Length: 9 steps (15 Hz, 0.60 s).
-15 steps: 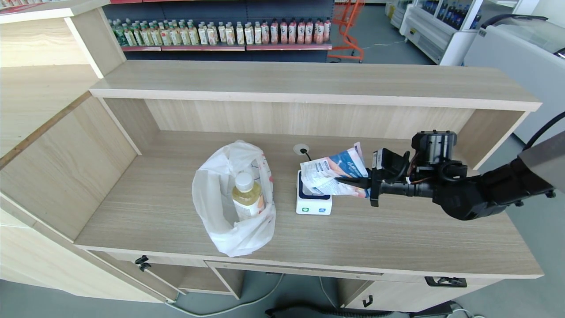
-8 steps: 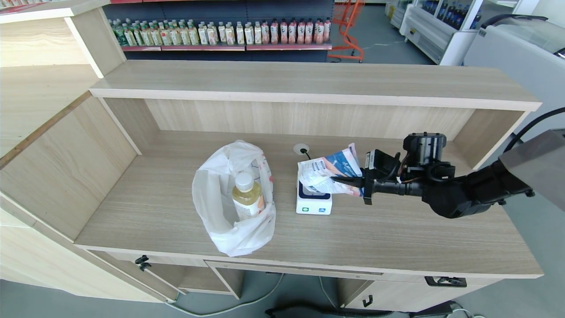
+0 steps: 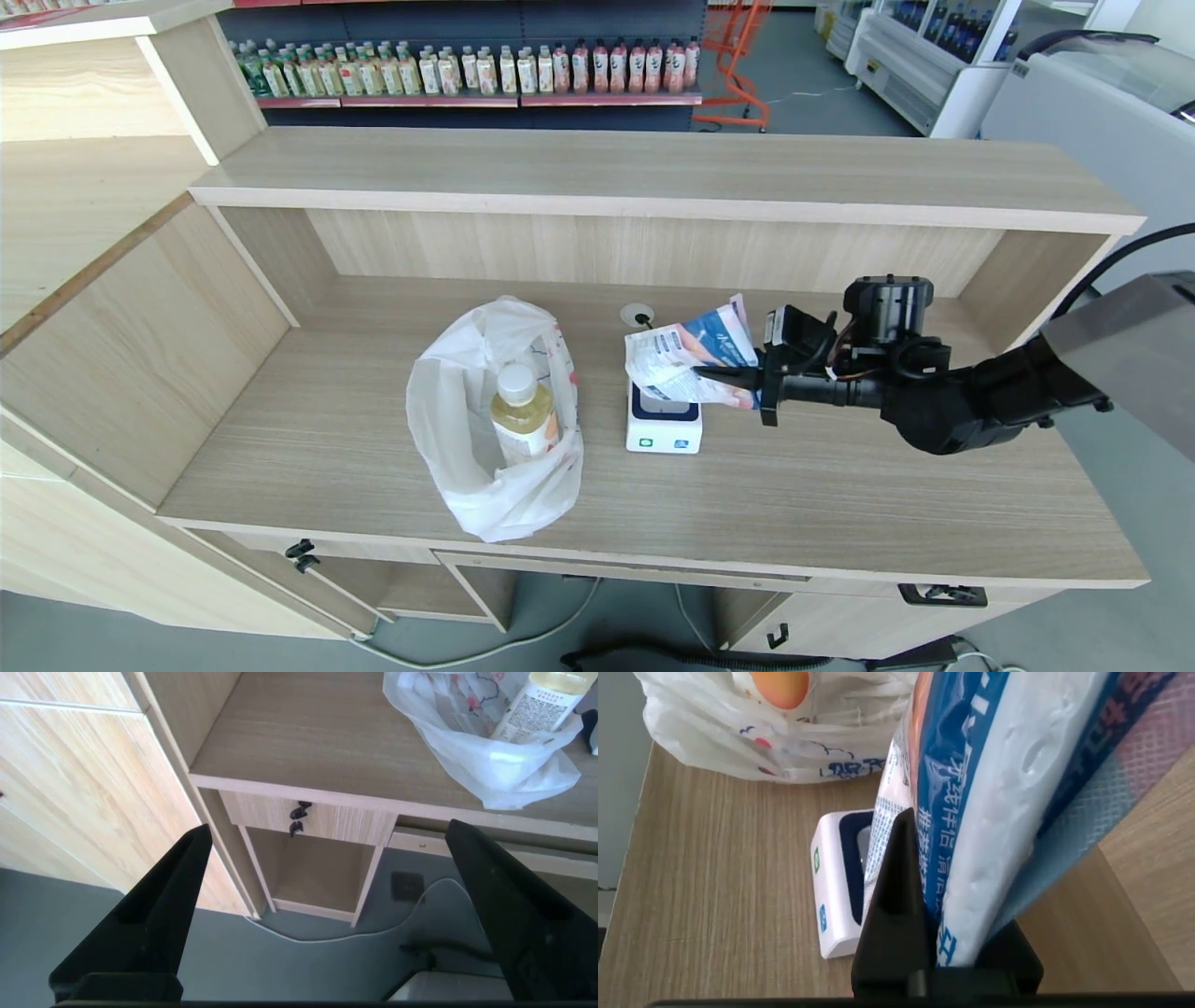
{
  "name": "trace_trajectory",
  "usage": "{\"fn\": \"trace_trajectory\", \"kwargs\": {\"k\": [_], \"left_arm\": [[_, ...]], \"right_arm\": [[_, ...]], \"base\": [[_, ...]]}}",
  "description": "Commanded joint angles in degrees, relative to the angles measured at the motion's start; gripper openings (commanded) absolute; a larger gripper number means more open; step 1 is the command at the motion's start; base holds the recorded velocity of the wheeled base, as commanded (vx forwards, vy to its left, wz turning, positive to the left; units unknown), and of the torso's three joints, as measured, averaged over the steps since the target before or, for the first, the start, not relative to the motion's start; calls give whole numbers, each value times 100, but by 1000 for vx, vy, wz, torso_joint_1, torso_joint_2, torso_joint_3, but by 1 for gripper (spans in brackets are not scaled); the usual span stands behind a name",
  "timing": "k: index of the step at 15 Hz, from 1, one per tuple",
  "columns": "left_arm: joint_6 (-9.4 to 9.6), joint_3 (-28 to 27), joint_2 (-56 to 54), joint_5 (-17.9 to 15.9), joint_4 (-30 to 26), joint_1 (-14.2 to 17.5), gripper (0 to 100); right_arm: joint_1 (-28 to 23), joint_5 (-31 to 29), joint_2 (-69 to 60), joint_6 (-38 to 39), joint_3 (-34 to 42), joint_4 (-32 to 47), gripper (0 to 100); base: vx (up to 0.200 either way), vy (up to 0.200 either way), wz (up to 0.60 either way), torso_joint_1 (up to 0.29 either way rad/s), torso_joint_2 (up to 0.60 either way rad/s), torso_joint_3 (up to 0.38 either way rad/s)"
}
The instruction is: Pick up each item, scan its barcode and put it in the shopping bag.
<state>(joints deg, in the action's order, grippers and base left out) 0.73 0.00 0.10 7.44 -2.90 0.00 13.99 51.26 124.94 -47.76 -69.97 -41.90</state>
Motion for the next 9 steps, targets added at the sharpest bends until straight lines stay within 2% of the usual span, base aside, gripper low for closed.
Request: {"fn": "trace_trajectory", "kwargs": {"k": [1, 3, 4, 5, 6, 9], "left_arm": [[-3, 0, -1, 12, 0, 0, 100], [-3, 0, -1, 3, 0, 0, 100], [-3, 0, -1, 12, 0, 0, 100], [-3, 0, -1, 3, 0, 0, 100], [-3, 0, -1, 3, 0, 0, 100], [-3, 0, -1, 3, 0, 0, 100]], "right_arm": [[-20, -37, -585, 962, 168, -2, 0], [-37, -292, -1640, 3098, 1003, 15, 0], [-28, -723, -2299, 4557, 1460, 15, 0], [7, -1004, -2686, 5479, 1785, 33, 0], [-2, -1101, -2932, 5866, 2102, 33, 0], [-187, -1101, -3204, 5910, 2761, 6, 0]], "base": [[0, 0, 0, 0, 0, 0], [0, 0, 0, 0, 0, 0], [0, 0, 0, 0, 0, 0], [0, 0, 0, 0, 0, 0], [0, 0, 0, 0, 0, 0], [0, 0, 0, 0, 0, 0]]}}
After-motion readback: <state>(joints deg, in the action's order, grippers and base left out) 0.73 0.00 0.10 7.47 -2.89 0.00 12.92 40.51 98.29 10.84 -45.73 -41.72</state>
